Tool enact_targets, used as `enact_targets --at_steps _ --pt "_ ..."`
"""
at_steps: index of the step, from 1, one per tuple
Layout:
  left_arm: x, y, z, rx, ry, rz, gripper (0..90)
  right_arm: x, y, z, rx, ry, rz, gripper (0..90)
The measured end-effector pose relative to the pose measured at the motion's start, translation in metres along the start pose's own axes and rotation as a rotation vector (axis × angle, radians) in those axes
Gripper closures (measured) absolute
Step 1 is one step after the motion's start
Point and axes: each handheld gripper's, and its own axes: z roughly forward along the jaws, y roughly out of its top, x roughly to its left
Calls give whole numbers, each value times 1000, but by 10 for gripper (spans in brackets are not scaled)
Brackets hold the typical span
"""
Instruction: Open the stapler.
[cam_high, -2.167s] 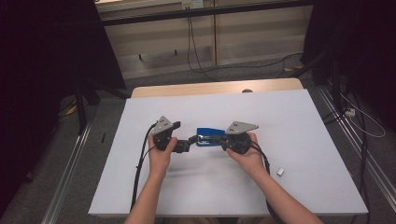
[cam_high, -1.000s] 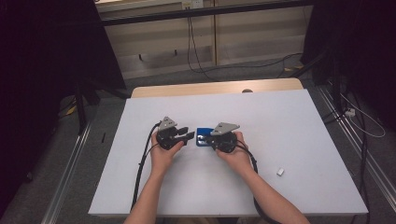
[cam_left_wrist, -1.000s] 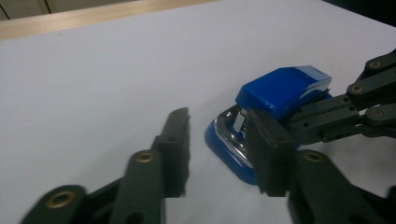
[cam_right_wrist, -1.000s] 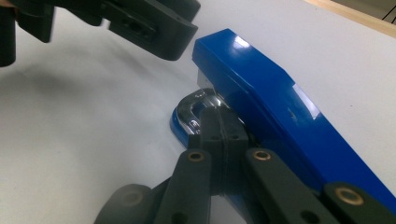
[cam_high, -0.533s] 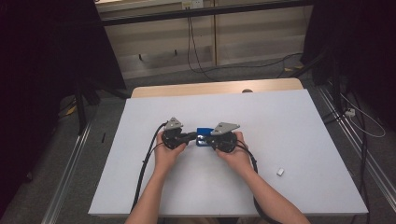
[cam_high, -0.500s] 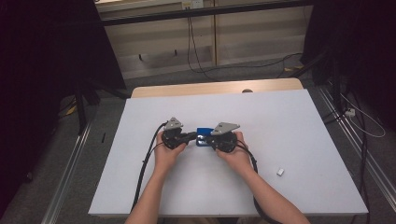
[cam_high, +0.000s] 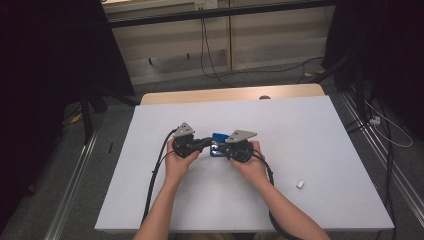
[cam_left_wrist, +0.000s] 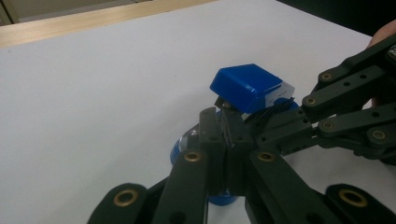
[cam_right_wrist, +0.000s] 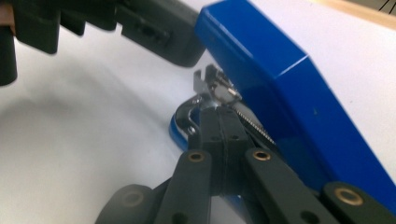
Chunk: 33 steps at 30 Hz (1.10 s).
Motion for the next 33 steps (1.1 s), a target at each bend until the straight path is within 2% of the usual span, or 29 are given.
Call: enact_targets --at_steps 1,3,6,9,12,16,19,21,24,27,31,33 --pt "0 0 0 0 0 0 887 0 0 0 0 0 0 900" --pt "0 1 0 1 -3 9 894 1 1 0 -40 -9 27 900" --pt "0 2 -1 -3 -10 14 900 2 3 1 -55 -12 29 900" --pt "-1 3 -1 -3 -10 19 900 7 6 5 -56 -24 6 900" --pt "0 2 0 3 -6 36 900 8 6 7 -75 -41 31 900" --pt "2 0 1 11 -2 41 900 12 5 7 -67 -66 11 900" --pt "2 -2 4 14 8 43 900 12 4 7 -75 -73 15 900" --pt "2 -2 5 6 17 37 900 11 4 7 -81 -73 25 900" --pt "2 -1 5 -12 23 32 900 12 4 6 -79 -79 14 900" --pt "1 0 6 -21 17 25 900 10 5 5 -74 -75 26 900" --pt "-4 -3 13 -10 -3 32 900 10 6 3 -75 -86 11 900" --pt "-4 -2 12 -4 5 30 900 10 6 3 -75 -86 10 900"
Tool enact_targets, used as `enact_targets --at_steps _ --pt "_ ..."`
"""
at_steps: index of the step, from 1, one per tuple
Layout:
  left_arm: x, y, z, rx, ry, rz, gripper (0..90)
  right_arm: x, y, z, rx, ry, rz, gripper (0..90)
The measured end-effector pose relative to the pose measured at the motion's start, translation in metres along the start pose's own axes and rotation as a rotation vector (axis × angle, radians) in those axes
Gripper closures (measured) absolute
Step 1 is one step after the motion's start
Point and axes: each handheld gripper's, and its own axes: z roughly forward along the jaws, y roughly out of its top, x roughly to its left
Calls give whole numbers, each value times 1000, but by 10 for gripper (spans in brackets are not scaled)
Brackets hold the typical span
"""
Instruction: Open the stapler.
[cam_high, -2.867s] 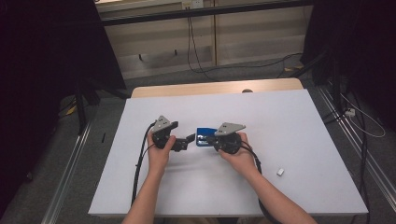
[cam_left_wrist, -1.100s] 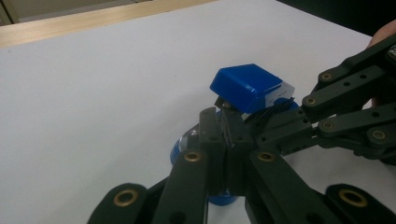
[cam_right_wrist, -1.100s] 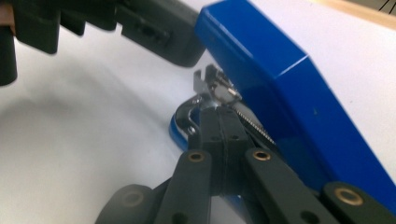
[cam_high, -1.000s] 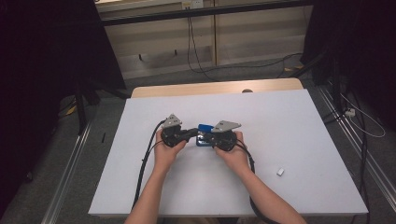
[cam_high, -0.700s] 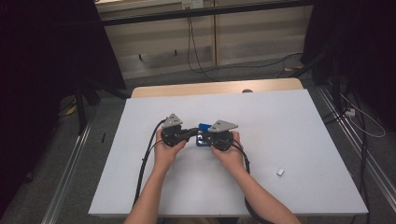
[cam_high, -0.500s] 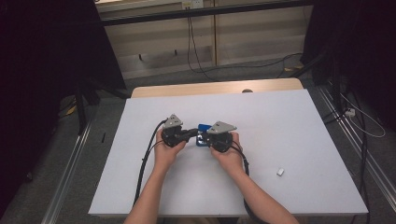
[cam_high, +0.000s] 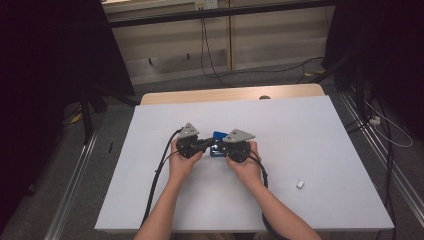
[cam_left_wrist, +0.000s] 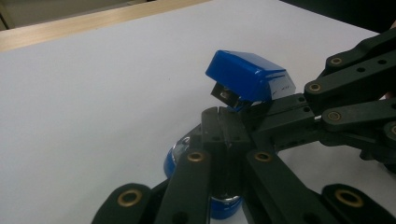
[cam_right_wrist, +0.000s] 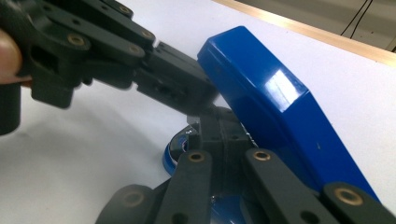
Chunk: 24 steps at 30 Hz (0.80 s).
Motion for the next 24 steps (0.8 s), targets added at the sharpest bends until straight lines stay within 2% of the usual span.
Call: enact_targets --at_steps 1,3,5,7,12,14,17,18,24 --pt "0 0 -1 4 13 14 900 0 1 -1 -6 -10 -6 900" --pt "1 -1 0 2 17 1 900 -1 2 -3 -12 -23 -9 900" --pt "1 -2 0 9 21 12 900 -2 3 -3 -11 -24 -9 900" --pt "0 -1 2 14 22 23 900 -1 5 -3 16 -27 -29 900" --pt "1 -2 3 14 17 15 900 -1 6 -4 20 -37 -24 900" --pt "0 -3 6 40 30 42 900 1 4 -1 26 -38 -38 900" --pt "0 -4 7 33 22 28 900 2 3 1 28 -46 -41 900" --pt "1 -4 7 34 20 25 900 2 3 2 22 -47 -28 900" --pt "-1 -4 10 32 24 38 900 2 3 4 34 -66 -49 900"
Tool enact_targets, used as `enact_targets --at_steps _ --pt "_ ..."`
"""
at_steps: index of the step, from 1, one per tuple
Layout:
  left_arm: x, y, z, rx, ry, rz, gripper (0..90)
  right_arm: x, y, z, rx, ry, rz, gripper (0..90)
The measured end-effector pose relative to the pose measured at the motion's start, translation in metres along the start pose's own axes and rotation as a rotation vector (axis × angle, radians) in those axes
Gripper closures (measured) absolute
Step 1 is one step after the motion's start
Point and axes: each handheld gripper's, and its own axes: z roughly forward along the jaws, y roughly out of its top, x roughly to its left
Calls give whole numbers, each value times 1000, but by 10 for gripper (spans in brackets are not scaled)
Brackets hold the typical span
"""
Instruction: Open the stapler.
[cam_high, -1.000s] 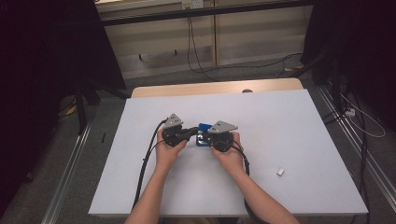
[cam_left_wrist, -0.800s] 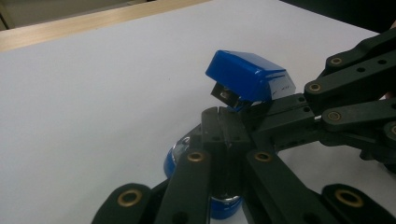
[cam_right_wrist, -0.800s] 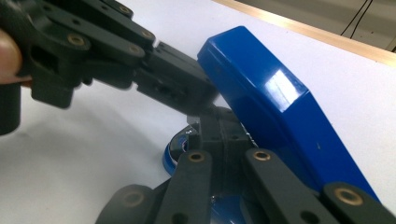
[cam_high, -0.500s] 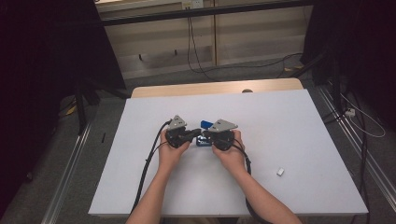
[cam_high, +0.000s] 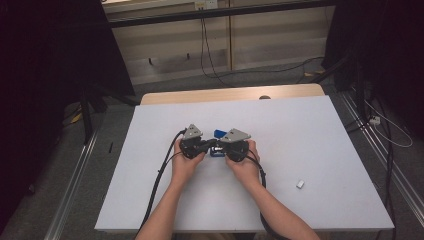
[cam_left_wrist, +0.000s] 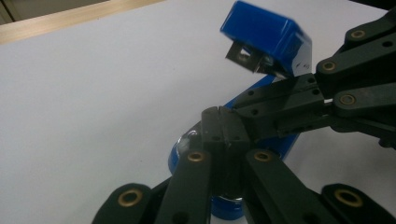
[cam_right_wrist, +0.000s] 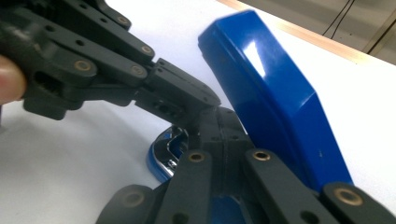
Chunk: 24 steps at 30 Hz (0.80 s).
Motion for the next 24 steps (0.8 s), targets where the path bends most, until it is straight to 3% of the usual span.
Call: enact_targets --at_steps 3,7,18,24 --pt "-1 1 1 9 8 20 900 -2 2 -2 -13 -24 14 900" --pt "-2 1 1 10 9 17 900 -2 3 -4 -17 -46 2 900" --pt "-2 1 2 13 5 18 900 -9 7 -13 -29 -103 37 900" --pt "-1 1 2 13 1 16 900 -22 9 -25 -37 -145 58 900"
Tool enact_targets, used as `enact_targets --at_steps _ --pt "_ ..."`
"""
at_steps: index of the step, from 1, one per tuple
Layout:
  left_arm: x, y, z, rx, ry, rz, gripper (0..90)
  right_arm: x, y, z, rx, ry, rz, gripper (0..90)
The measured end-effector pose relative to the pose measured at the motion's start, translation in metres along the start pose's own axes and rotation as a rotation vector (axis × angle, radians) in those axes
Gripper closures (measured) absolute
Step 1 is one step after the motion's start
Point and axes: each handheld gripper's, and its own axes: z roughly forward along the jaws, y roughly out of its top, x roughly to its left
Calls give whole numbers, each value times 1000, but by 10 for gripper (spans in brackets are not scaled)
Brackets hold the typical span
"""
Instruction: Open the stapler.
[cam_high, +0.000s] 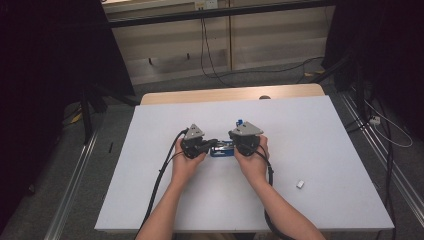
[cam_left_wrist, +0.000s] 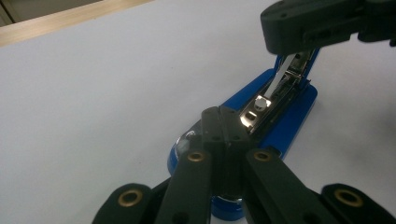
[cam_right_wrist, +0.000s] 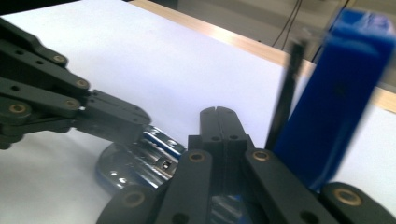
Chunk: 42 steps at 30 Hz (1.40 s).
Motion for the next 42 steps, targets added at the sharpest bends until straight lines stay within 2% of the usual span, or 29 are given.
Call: enact_targets --at_steps 2,3,8,14,16,20,22,26,30,35,37,38,41,42 --pt "0 0 0 0 1 1 900 -1 1 -1 0 -9 -3 900" --pt "0 0 0 2 5 9 900 -4 1 -3 1 -19 12 900" --pt "-1 0 0 1 3 5 900 -4 0 -4 9 -26 -36 900" --pt "-2 1 0 9 18 21 900 -5 0 -4 2 -23 -15 900" --pt "-2 0 0 1 11 11 900 -6 0 -4 9 -37 -30 900" --pt "-1 0 0 2 10 12 900 -11 -3 -7 14 -43 -25 900" --pt "-1 1 0 5 13 14 900 -15 -6 -8 18 -49 -7 900" --pt "-1 0 0 6 9 9 900 -19 -9 -9 15 -37 6 900" --pt "-2 1 0 9 14 10 900 -19 -10 -10 20 -41 -2 900" --pt "-1 1 0 8 8 7 900 -22 -16 -9 35 -39 15 900" --pt "-1 1 -1 9 7 8 900 -31 -22 -9 46 -53 39 900" --pt "-1 1 -1 8 6 8 900 -31 -22 -9 46 -53 39 900" --pt "-1 1 -1 9 7 8 900 -44 -32 -11 63 -63 93 900" --pt "-1 1 0 7 8 7 900 -48 -35 -12 45 -52 126 900"
